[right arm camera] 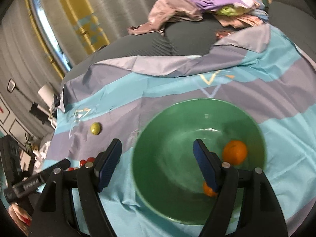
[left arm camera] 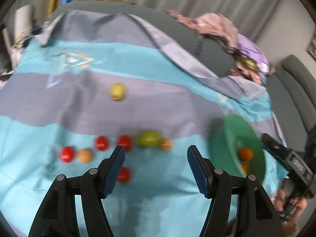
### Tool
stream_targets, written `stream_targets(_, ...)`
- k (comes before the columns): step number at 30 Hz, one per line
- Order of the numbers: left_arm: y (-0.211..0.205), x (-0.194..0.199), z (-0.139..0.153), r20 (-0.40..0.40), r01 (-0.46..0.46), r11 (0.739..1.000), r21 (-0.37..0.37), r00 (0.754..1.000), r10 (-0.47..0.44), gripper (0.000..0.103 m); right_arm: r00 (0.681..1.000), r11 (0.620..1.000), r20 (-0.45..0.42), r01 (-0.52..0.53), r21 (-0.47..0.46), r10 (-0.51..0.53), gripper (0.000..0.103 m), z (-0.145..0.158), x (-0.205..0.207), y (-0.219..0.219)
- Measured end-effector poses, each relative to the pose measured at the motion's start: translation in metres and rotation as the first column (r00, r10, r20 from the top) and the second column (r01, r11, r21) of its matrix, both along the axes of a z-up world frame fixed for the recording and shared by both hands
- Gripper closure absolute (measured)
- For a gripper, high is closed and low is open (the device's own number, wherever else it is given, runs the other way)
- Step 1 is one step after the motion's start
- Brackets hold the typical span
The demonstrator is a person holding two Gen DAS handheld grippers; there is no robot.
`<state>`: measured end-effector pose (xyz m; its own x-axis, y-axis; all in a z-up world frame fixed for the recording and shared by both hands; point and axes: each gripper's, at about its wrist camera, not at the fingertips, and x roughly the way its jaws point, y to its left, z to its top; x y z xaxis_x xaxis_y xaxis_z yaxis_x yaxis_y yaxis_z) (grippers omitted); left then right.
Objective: Organize fruits
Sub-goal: 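Move both tools back to the red tomatoes on the sheet, then grasp a red tomato with the right tool while the left tool grasps another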
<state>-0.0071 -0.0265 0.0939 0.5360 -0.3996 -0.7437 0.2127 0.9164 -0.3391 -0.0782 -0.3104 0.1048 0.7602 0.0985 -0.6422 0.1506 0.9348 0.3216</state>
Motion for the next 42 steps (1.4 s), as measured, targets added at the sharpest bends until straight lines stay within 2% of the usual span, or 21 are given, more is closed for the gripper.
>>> stream_targets(3,0.022,0.003,-0.01,-0.006,-0.059,0.998,0.015,0.998,0.06,0.038,0.998,0.995,0.022,-0.061,0.083,0.059,0.027,0.0,0.004,0.011)
stream_targets(6,0.037,0.007,-0.024,-0.041,-0.095,0.995,0.018,0.995,0.096,0.038,0.994,0.992,0.023,-0.109,0.07,0.107,0.027,-0.002,0.009,0.032)
stream_targets(9,0.044,0.011,-0.034,-0.083,-0.096,0.995,0.02,0.992,0.097,0.038,0.987,0.984,-0.011,-0.157,0.082,0.158,0.033,-0.011,0.018,0.051)
stream_targets(12,0.047,0.022,-0.04,-0.098,-0.102,0.995,0.015,0.99,0.103,0.039,0.97,0.967,-0.038,-0.237,0.097,0.241,0.04,-0.021,0.026,0.074)
stream_targets(14,0.046,0.03,-0.04,-0.113,-0.098,0.995,0.011,0.989,0.099,0.046,0.959,0.959,-0.058,-0.274,0.07,0.278,0.047,-0.028,0.033,0.092)
stream_targets(16,0.047,0.039,-0.041,-0.125,-0.085,0.996,-0.014,0.989,0.082,0.046,0.942,0.946,-0.09,-0.319,0.053,0.323,0.051,-0.038,0.041,0.113)
stream_targets(21,0.044,0.058,-0.053,-0.16,-0.079,0.997,0.003,0.984,0.079,0.049,0.881,0.895,-0.16,-0.444,0.044,0.444,0.055,-0.066,0.058,0.161)
stream_targets(24,0.043,0.063,-0.064,-0.194,-0.07,0.997,0.034,0.978,0.076,0.053,0.86,0.876,-0.178,-0.481,0.034,0.479,0.057,-0.076,0.067,0.174)
stream_targets(31,0.043,0.065,-0.073,-0.218,-0.06,0.997,0.045,0.974,0.068,0.053,0.822,0.844,-0.209,-0.535,0.031,0.529,0.057,-0.092,0.075,0.192)
stream_targets(40,0.038,0.063,-0.077,-0.187,-0.061,0.995,0.077,0.98,0.074,0.053,0.809,0.833,-0.255,-0.553,-0.026,0.529,0.057,-0.104,0.076,0.207)
stream_targets(42,0.035,0.061,-0.077,-0.175,-0.06,0.994,0.097,0.982,0.076,0.057,0.809,0.832,-0.257,-0.554,-0.033,0.528,0.059,-0.106,0.076,0.208)
